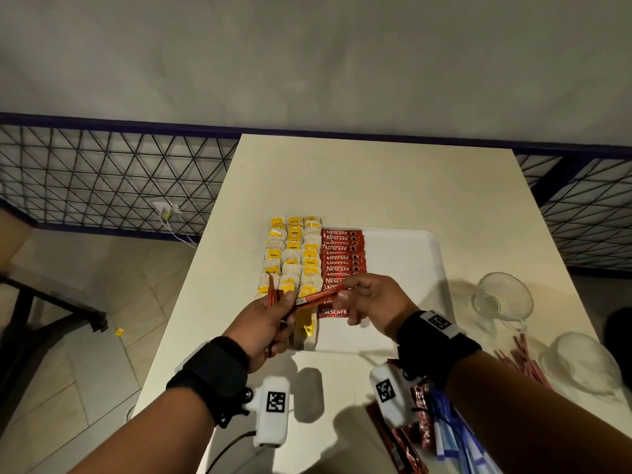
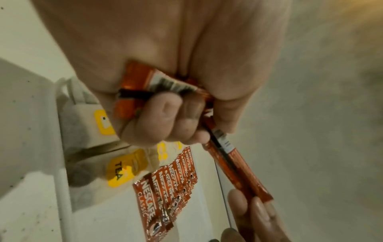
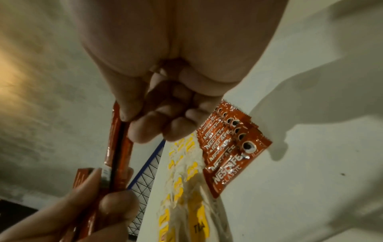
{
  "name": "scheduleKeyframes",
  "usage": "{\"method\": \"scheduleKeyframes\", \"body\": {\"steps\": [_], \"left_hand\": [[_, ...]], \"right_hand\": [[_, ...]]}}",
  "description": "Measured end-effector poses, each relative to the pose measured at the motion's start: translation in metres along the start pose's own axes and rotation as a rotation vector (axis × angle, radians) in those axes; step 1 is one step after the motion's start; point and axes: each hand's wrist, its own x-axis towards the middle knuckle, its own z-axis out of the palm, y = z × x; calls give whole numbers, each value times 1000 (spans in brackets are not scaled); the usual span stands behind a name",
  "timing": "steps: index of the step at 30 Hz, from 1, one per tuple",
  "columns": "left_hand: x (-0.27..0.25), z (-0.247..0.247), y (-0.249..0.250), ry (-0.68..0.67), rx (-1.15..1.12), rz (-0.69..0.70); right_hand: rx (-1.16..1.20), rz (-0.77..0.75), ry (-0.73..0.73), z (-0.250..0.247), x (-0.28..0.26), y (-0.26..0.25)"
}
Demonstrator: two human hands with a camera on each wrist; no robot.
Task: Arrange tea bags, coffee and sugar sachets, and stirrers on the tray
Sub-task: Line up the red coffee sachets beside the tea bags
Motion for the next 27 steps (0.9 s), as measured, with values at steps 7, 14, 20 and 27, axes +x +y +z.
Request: {"method": "scheduleKeyframes", "body": {"steps": [7, 14, 20, 27], "left_hand": [[0, 9, 1, 165, 20, 167], [2, 11, -4, 196, 57, 172], [9, -16, -8, 443, 214, 190], [8, -49, -28, 506, 315, 119]], "right_hand": [[-5, -78, 1, -5, 1, 4], [-149, -33, 44, -12, 3, 13], [-298, 155, 71, -36, 2, 32], [-511, 346, 117, -31, 12, 55]]}}
